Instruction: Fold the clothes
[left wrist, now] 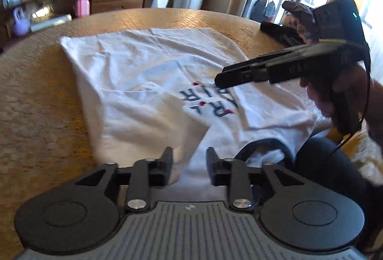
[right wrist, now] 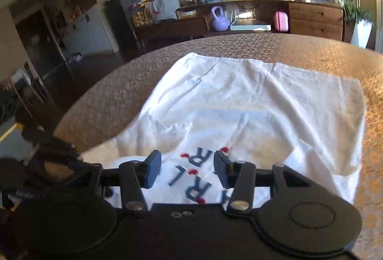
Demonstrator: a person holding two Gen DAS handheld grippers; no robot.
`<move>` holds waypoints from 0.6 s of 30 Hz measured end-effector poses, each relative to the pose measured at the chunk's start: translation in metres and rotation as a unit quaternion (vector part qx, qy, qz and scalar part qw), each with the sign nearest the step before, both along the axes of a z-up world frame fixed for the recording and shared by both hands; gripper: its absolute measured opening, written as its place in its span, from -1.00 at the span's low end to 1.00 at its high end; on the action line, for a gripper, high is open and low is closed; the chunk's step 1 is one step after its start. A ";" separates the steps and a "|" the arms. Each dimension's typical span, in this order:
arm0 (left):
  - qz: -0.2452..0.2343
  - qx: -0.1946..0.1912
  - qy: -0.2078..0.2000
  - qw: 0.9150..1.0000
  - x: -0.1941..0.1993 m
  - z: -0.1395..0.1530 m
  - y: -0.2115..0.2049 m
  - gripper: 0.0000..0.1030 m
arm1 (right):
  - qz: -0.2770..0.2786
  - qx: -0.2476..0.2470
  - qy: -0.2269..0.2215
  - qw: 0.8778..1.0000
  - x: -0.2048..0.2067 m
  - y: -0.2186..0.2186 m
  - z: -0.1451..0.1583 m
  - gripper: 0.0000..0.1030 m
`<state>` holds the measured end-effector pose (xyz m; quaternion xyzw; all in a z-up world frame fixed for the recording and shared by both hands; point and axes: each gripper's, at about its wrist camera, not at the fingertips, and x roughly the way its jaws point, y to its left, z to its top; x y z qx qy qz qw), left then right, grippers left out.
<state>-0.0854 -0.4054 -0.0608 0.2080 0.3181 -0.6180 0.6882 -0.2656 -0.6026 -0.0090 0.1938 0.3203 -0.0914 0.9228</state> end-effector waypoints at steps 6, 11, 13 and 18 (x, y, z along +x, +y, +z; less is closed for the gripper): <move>-0.010 -0.006 -0.084 0.996 -0.003 0.013 0.034 0.18 | 0.021 0.005 0.004 1.000 0.020 0.015 -0.006 1.00; -0.032 0.010 -0.185 0.982 -0.019 0.000 0.037 0.18 | 0.017 0.033 0.024 0.999 0.023 0.021 -0.012 1.00; -0.041 0.016 -0.207 0.977 -0.023 -0.005 0.037 0.18 | 0.007 0.048 0.040 0.998 0.023 0.020 -0.016 1.00; -0.076 0.030 -0.244 0.966 -0.029 -0.012 0.047 0.18 | -0.008 0.064 0.051 0.997 0.024 0.021 -0.019 1.00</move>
